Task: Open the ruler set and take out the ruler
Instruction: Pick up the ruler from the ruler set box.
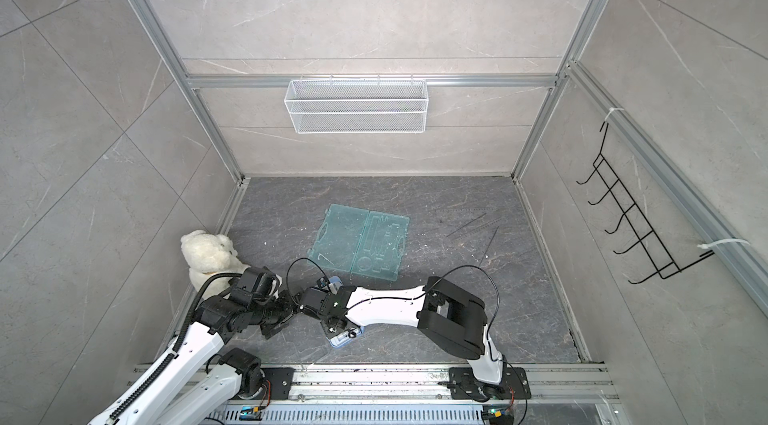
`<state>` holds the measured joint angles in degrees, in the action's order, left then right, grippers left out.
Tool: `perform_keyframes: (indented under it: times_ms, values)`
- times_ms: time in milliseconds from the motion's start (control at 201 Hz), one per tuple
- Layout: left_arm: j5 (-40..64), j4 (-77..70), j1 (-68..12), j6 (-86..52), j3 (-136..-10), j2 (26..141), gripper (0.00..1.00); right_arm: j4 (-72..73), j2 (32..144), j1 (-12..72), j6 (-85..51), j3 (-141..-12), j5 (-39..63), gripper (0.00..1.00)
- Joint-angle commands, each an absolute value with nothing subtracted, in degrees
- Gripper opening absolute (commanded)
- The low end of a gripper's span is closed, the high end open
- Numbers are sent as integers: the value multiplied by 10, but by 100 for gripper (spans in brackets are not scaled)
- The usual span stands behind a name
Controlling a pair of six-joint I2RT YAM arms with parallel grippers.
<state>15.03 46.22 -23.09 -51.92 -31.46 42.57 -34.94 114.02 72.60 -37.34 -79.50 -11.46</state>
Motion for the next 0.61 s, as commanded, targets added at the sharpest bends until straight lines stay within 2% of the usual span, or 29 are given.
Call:
perform_keyframes:
  times_ms: [0,602]
  values:
    - [150,466,-227,-522,-315,424,100,-361,1121,728,-375,-799,-137,31]
    - [162,448,-227,-512,-321,430,100,-367,1095,715,-374,-795,-149,31]
